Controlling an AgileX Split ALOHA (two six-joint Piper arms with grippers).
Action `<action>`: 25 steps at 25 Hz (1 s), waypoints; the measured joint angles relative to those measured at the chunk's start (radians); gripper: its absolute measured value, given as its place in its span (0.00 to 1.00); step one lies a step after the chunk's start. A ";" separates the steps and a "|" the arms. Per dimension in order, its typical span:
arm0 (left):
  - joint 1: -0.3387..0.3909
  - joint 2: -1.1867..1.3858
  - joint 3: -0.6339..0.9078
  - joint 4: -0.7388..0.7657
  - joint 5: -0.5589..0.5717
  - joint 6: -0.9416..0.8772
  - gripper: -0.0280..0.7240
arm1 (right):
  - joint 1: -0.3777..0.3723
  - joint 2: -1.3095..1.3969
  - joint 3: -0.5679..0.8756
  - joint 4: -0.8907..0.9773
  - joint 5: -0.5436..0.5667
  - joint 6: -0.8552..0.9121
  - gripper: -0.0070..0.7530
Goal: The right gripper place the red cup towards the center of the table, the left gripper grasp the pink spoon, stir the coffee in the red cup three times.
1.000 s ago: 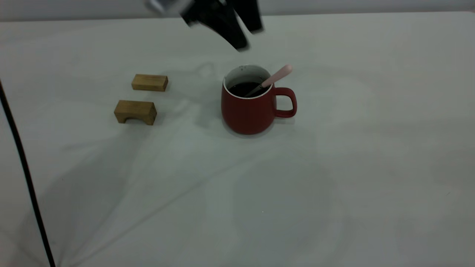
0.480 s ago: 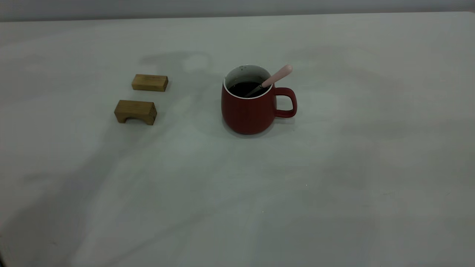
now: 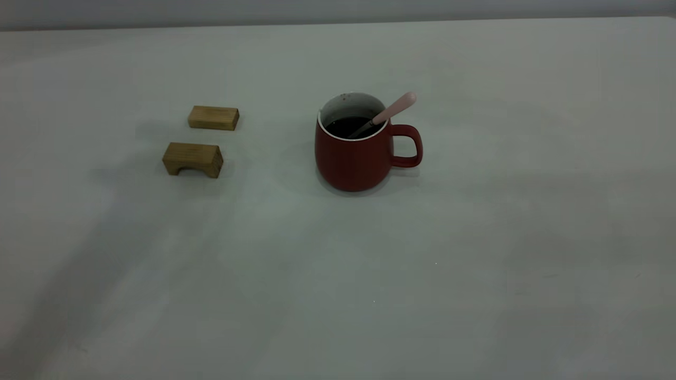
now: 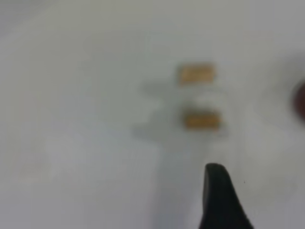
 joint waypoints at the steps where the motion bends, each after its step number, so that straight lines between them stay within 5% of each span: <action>1: 0.000 -0.051 0.072 0.015 0.000 0.000 0.69 | 0.000 0.000 0.000 0.000 0.000 0.000 0.79; 9: 0.018 -0.350 0.463 0.080 0.000 0.006 0.69 | 0.000 0.000 0.000 0.000 0.000 0.000 0.79; 20: 0.314 -0.833 0.940 -0.181 -0.037 0.194 0.69 | 0.000 0.000 0.000 0.000 0.000 0.000 0.79; 25: 0.387 -1.062 1.078 -0.262 -0.047 0.305 0.69 | 0.000 0.000 0.000 0.000 0.000 0.000 0.79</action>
